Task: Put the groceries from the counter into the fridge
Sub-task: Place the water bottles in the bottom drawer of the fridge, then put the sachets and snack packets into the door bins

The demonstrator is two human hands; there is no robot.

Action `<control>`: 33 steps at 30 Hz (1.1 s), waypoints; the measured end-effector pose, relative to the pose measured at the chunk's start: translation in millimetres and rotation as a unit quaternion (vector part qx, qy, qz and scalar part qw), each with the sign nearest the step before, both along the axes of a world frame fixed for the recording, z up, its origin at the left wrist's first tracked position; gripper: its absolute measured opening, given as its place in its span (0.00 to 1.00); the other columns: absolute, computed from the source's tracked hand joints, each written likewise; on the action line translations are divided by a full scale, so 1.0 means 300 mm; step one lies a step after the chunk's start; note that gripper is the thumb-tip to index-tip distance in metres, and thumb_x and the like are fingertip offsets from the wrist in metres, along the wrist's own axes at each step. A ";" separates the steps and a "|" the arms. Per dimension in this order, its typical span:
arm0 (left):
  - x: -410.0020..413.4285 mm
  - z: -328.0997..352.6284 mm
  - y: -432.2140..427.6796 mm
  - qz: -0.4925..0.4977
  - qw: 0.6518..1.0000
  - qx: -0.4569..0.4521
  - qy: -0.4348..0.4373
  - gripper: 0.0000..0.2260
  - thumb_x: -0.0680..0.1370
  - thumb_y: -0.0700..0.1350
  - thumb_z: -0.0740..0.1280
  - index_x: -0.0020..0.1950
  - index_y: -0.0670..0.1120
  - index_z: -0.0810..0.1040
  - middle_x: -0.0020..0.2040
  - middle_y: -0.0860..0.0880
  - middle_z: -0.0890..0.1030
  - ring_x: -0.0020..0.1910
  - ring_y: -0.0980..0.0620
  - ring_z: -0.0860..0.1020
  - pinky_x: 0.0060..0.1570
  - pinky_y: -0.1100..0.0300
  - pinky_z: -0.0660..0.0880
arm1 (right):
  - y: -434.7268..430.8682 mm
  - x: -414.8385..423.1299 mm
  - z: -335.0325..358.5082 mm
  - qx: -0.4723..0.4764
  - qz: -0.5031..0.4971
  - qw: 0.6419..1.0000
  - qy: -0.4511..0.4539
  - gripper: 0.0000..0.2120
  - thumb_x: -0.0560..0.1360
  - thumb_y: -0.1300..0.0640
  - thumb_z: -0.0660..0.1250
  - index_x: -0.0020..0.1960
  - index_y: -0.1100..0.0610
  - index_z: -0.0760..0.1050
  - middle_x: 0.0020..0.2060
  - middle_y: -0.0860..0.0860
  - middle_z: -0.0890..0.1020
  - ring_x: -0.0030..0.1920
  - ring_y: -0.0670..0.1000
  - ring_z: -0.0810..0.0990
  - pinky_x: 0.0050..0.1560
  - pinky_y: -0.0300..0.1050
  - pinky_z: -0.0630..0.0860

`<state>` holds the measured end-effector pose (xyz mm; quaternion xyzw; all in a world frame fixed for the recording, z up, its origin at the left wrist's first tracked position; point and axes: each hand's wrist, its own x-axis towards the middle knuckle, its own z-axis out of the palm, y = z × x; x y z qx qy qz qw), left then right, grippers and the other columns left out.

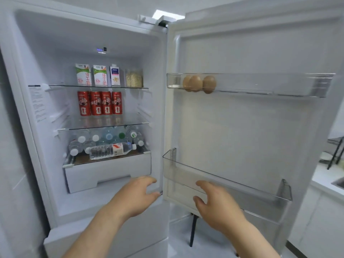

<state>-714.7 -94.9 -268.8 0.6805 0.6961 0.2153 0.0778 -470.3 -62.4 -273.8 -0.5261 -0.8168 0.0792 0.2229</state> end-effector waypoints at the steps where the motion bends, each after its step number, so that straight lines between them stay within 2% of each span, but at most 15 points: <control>1: 0.041 0.008 -0.017 -0.005 1.000 -0.001 0.002 0.24 0.79 0.56 0.63 0.74 0.52 0.68 0.73 0.55 0.69 0.72 0.56 0.66 0.68 0.63 0.62 | -0.019 0.039 0.005 0.003 -0.003 1.000 -0.001 0.23 0.80 0.46 0.60 0.75 0.47 0.64 0.68 0.44 0.73 0.69 0.47 0.70 0.64 0.41 0.68; 10: 0.420 0.061 -0.102 -0.077 0.997 0.006 0.027 0.24 0.79 0.57 0.63 0.74 0.52 0.68 0.74 0.55 0.69 0.71 0.56 0.68 0.68 0.62 0.64 | -0.206 0.415 0.034 0.019 -0.052 0.998 -0.006 0.23 0.81 0.45 0.59 0.75 0.47 0.64 0.70 0.42 0.72 0.71 0.46 0.68 0.67 0.38 0.66; 19: 0.786 0.030 -0.130 -0.174 0.983 0.018 0.050 0.25 0.79 0.57 0.63 0.75 0.52 0.68 0.74 0.56 0.69 0.72 0.57 0.67 0.70 0.62 0.63 | -0.401 0.814 0.043 -0.002 -0.158 0.987 -0.041 0.22 0.81 0.48 0.58 0.75 0.47 0.63 0.70 0.45 0.72 0.69 0.49 0.69 0.68 0.44 0.69; 26: 1.111 0.011 -0.182 -0.284 0.957 0.026 0.051 0.24 0.79 0.57 0.62 0.75 0.55 0.66 0.74 0.59 0.67 0.72 0.60 0.65 0.70 0.61 0.63 | -0.587 1.123 0.005 -0.019 -0.274 0.961 -0.039 0.24 0.81 0.47 0.58 0.77 0.47 0.61 0.73 0.43 0.68 0.73 0.47 0.65 0.70 0.44 0.65; 33: 1.434 0.012 -0.171 -0.390 0.918 0.027 0.070 0.25 0.80 0.59 0.61 0.76 0.55 0.65 0.74 0.59 0.67 0.73 0.58 0.65 0.71 0.60 0.63 | -0.755 1.345 -0.026 -0.037 -0.382 0.923 -0.022 0.25 0.81 0.48 0.59 0.77 0.47 0.61 0.74 0.43 0.68 0.73 0.46 0.65 0.71 0.43 0.65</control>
